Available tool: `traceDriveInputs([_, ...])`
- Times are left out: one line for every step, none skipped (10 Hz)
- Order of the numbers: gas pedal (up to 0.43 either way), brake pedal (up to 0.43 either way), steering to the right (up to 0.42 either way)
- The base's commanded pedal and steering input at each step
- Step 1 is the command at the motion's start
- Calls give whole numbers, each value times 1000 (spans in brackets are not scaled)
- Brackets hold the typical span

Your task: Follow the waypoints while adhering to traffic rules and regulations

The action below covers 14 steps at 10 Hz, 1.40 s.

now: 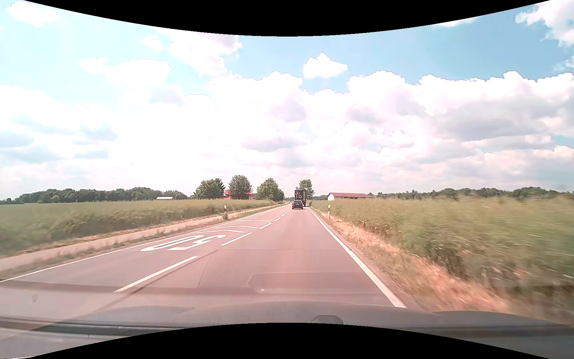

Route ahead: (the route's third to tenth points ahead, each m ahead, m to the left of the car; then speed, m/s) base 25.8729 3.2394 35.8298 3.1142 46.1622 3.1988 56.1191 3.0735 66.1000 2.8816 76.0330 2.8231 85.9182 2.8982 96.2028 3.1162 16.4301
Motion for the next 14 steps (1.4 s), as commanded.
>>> traceDriveInputs([299, 0, -1])
traceDriveInputs([299, 0, -2])
traceDriveInputs([299, 0, -1])
traceDriveInputs([299, 0, -1])
traceDriveInputs([299, 0, 2])
traceDriveInputs([299, 0, 3])
traceDriveInputs([299, 0, 3])
traceDriveInputs([299, 0, 2])
traceDriveInputs([287, 0, 1])
traceDriveInputs([280, 0, 1])
traceDriveInputs([268, 0, 1])
traceDriveInputs([268, 0, 1])
traceDriveInputs([260, 0, 1])
traceDriveInputs([240, 0, 1])
